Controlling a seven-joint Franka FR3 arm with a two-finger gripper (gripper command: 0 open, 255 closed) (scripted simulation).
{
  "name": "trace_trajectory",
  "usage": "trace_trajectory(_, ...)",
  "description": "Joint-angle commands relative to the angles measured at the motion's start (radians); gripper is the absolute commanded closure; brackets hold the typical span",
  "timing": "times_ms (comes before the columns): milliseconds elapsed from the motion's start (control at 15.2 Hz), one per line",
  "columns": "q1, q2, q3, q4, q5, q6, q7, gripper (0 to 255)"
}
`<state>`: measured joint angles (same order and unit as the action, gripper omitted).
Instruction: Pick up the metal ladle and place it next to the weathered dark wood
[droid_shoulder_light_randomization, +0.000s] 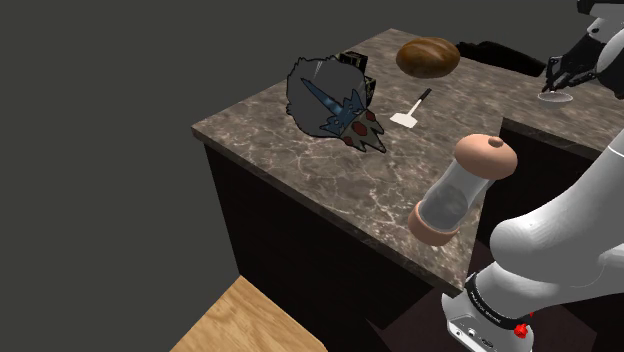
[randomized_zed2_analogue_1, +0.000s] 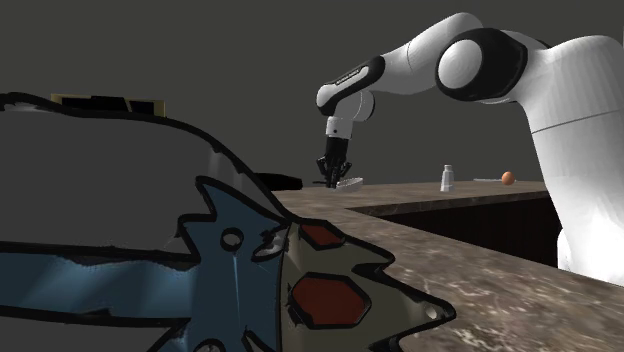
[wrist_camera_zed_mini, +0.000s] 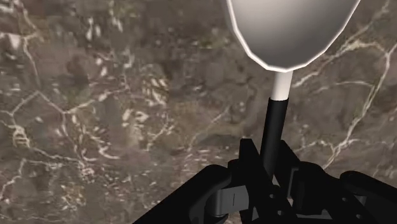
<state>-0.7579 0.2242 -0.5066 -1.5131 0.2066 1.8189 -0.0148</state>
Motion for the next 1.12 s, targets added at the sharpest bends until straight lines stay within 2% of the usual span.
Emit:
trace_trajectory(0, 0.004, -0.003, 0.002, -0.044, 0.000, 0.042, -0.003, 255)
trace_trajectory(528, 0.004, -0.003, 0.002, -0.044, 0.000, 0.042, -0.003, 255)
trace_trajectory(594, 0.004, -0.003, 0.002, -0.043, 0.000, 0.042, -0.003, 0)
trace_trajectory(924, 0.004, -0.003, 0.002, -0.043, 0.000, 0.042, -0.003, 0)
trace_trajectory(1056, -0.001, -0.009, -0.002, 0.015, -0.004, -0.023, 0.001, 0)
